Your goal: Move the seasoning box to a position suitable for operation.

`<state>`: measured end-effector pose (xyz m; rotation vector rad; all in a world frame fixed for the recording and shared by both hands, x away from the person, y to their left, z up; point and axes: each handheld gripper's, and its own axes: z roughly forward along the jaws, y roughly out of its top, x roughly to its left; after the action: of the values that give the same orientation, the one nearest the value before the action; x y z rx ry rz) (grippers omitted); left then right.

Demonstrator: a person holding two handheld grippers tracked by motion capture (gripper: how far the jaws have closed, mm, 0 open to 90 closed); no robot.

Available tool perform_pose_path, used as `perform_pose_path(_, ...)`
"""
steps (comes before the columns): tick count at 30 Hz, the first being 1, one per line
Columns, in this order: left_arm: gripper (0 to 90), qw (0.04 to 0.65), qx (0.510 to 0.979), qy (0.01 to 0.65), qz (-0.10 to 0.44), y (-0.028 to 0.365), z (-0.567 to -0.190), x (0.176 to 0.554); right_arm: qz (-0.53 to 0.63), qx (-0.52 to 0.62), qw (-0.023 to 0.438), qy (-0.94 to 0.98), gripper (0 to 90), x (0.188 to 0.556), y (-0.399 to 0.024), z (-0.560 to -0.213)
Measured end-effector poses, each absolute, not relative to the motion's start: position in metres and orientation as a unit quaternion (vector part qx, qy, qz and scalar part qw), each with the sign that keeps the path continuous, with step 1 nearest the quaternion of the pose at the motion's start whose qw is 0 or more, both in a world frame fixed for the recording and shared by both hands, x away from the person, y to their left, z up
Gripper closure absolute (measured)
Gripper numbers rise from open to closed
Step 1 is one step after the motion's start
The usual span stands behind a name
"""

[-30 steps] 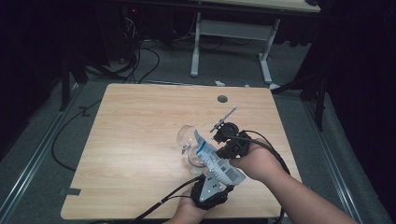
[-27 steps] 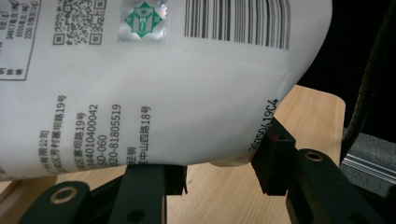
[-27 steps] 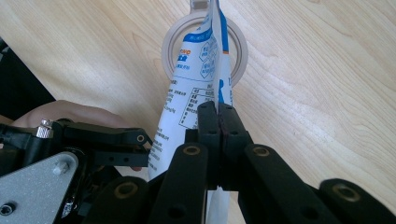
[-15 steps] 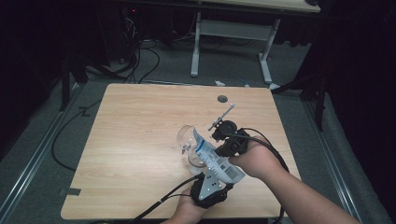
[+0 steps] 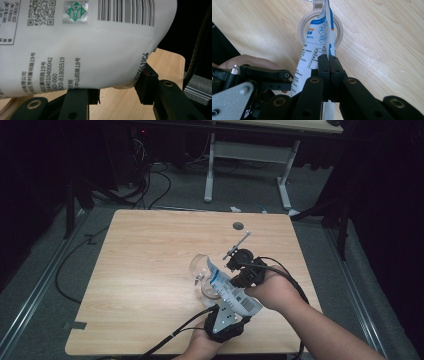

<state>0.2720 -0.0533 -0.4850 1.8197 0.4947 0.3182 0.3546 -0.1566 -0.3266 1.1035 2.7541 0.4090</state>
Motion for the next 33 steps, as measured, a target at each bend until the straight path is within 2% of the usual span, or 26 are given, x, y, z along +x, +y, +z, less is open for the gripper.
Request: perform_pose_path(33, 61.2, 0.580, 0.776, 0.210, 0.131, -0.0546, -0.4819, 0.2738, 0.137, 0.366, 0.078, 0.917, 90.0, 0.3553, -0.1573, -0.3243)
